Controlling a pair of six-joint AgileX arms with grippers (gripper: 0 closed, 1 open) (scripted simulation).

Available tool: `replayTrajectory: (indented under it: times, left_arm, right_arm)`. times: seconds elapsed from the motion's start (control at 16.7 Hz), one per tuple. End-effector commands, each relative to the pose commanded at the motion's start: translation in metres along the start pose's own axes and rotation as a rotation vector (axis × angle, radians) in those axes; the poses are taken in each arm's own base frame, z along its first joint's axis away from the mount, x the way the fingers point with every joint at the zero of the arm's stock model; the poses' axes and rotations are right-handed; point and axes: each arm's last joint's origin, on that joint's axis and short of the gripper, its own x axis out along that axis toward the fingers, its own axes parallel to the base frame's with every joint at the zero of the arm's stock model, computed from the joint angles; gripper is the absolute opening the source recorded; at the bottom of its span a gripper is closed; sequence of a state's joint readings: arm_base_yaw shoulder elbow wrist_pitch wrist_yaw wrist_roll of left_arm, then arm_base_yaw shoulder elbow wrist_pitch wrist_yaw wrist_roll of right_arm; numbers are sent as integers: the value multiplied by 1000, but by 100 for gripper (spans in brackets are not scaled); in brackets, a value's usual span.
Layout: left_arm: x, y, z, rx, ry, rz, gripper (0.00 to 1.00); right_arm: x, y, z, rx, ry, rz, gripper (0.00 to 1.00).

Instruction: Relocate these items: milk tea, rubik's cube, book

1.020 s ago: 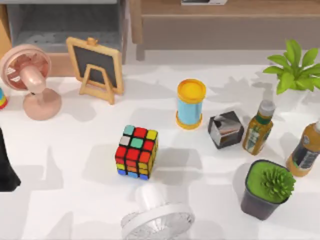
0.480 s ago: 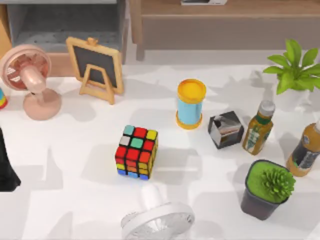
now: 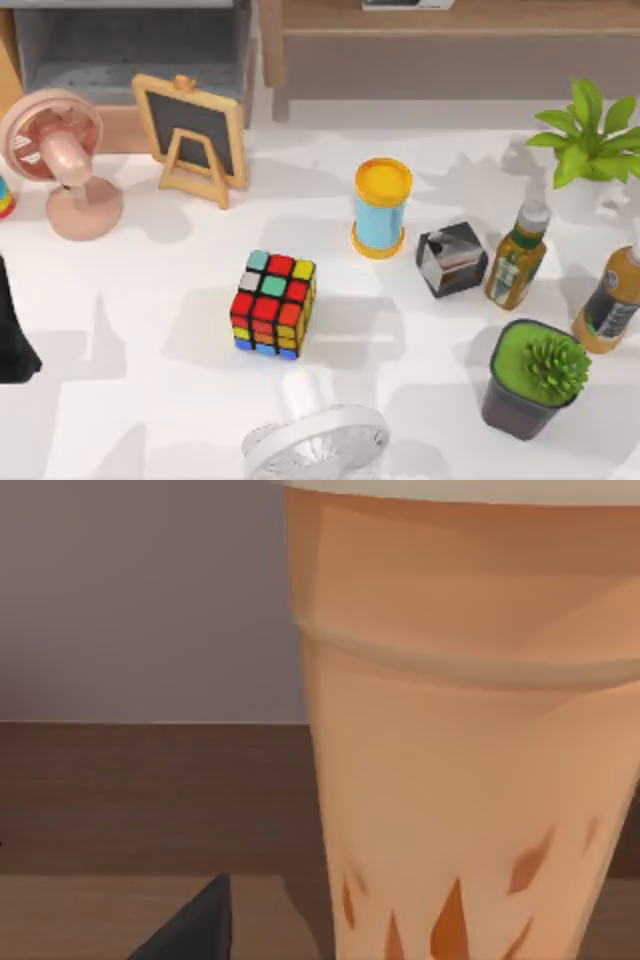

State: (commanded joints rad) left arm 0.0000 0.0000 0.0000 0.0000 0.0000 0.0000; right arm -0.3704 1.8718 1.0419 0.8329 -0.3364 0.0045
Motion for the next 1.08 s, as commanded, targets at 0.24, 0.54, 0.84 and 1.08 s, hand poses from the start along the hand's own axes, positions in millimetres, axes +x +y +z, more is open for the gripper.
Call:
replayTrajectory:
  times: [0.24,0.54,0.84,1.08]
  left_arm:
    - [0,0,0,0,0,0,100]
    - [0,0,0,0,0,0,100]
    - [0,0,0,0,0,0,100]
    - [0,0,0,0,0,0,100]
  right_arm:
    - [24,-3,1,-1,-2,-3,100]
    - [68,-2,2,-2,-6,0,100]
    - [80,-2,1,-1,-4,-3,100]
    - [80,-2,1,-1,-4,-3,77]
